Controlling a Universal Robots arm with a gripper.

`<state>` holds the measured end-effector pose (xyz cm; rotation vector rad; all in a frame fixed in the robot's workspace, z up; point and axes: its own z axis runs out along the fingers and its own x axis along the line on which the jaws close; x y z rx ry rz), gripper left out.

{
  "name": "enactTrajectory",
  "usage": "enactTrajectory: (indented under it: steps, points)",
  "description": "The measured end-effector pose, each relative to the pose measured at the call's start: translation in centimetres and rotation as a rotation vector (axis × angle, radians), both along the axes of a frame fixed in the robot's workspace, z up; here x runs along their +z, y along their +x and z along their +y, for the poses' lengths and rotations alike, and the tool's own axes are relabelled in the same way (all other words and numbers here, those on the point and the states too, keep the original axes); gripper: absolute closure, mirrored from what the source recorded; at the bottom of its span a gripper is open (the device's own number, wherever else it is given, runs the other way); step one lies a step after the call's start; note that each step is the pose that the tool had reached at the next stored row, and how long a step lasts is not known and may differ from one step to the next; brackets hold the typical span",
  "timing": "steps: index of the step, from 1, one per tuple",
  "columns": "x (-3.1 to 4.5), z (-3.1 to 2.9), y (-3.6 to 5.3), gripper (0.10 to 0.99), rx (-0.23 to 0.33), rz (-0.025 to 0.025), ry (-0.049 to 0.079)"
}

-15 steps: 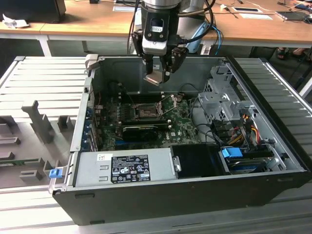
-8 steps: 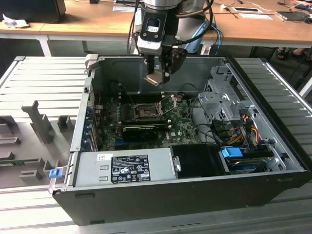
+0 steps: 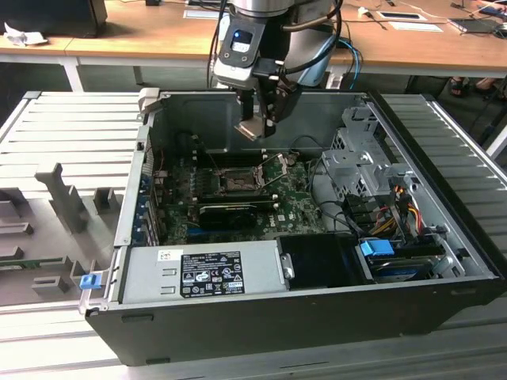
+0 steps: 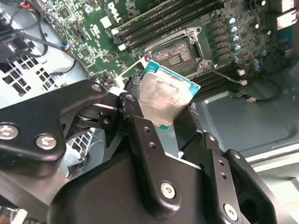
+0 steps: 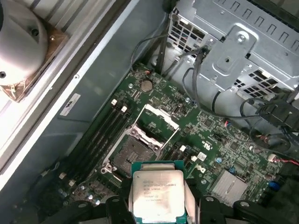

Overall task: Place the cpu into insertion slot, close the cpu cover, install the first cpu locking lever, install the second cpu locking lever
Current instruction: 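Place the cpu into insertion slot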

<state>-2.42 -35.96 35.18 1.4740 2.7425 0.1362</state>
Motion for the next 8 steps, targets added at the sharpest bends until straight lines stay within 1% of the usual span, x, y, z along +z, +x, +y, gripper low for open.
enactTrajectory:
  steps: [3, 6, 8]
  points:
    - [-0.04, 0.00, 0.00, 0.557, -0.042, 0.0000, 0.000]
    - [-0.11, 0.00, 0.00, 0.557, -0.123, 0.0001, 0.000]
    - [-0.14, 0.00, 0.00, 0.557, -0.147, 0.0001, 0.000]
